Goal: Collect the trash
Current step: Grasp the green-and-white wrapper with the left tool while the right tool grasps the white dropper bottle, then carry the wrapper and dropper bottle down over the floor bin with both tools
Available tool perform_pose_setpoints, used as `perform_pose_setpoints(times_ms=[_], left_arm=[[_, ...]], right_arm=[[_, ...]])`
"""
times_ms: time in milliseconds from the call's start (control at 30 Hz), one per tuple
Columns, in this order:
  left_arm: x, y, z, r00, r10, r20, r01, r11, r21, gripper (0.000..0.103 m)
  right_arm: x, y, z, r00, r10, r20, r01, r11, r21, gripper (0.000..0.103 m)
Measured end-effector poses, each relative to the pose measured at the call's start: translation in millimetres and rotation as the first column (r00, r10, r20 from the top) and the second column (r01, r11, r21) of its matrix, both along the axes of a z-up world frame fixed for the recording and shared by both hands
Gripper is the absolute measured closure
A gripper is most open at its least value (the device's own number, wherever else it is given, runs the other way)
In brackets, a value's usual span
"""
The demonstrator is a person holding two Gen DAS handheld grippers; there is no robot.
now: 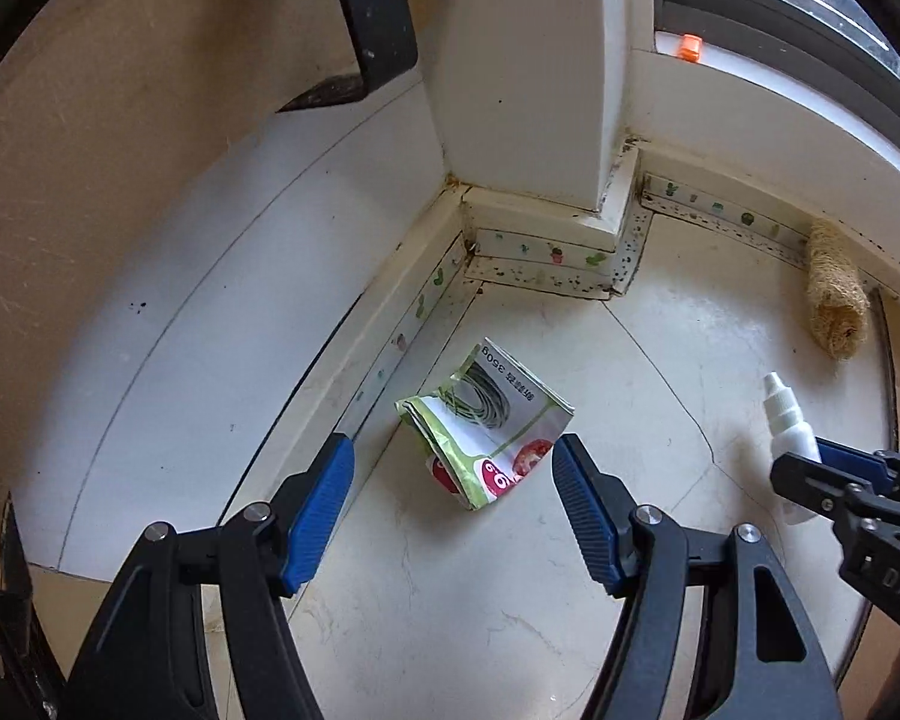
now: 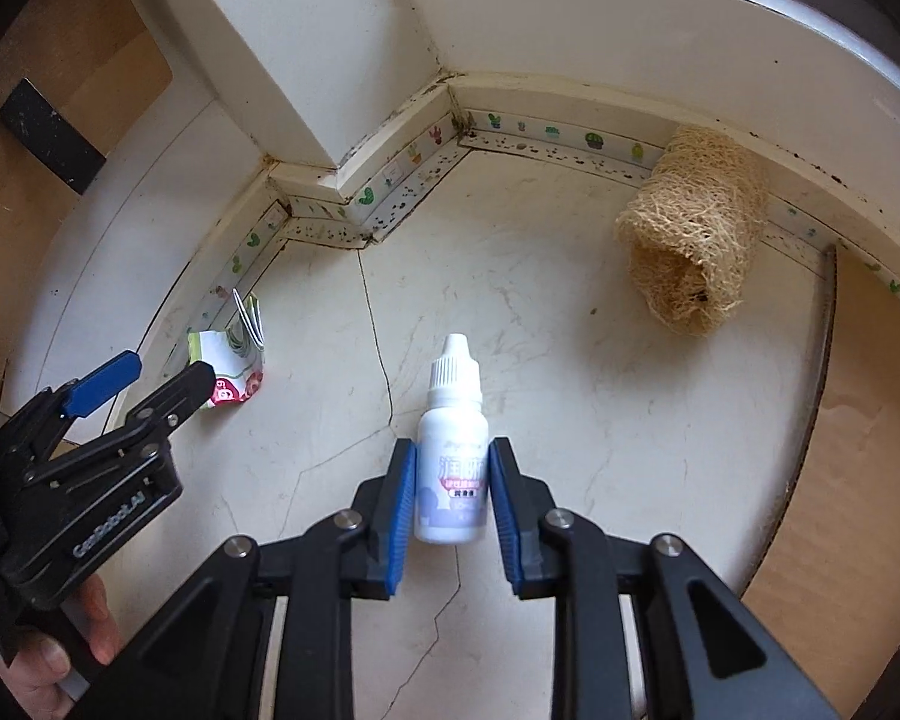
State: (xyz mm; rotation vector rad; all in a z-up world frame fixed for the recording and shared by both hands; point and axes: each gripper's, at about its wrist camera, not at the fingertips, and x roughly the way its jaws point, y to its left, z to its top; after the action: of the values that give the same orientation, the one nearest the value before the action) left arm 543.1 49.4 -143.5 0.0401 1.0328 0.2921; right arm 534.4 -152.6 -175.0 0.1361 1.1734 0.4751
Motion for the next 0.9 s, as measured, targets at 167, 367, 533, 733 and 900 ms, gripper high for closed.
perform_pose_setpoints(times_ms=[167,367,533,733,900], left_arm=[[11,6,-17,0.999,0.035,-0.015,-0.035,0.999,-0.017,0.036],[21,18,-34,0.997,0.064,-0.039,-0.066,0.996,-0.068,0.036],[22,30,-39,0.997,0.077,-0.015,-0.078,0.977,-0.201,0.073],[19,23,-33,0.998,0.064,0.016,-0.059,0.976,-0.208,0.097],[-1,10,-14,0.999,0.028,0.04,-0.019,0.977,-0.212,0.098]], right_arm=[[-9,-12,10,0.999,-0.013,0.043,0.013,1.0,-0.001,0.079],[-5,-13,10,0.998,-0.041,0.052,0.041,0.999,0.018,0.079],[-6,-15,10,0.997,-0.05,0.051,0.049,0.998,0.026,0.079],[-12,-18,9,0.998,-0.056,0.04,0.054,0.998,0.033,0.079],[-20,-20,15,0.997,-0.061,0.047,0.059,0.997,0.042,0.079]])
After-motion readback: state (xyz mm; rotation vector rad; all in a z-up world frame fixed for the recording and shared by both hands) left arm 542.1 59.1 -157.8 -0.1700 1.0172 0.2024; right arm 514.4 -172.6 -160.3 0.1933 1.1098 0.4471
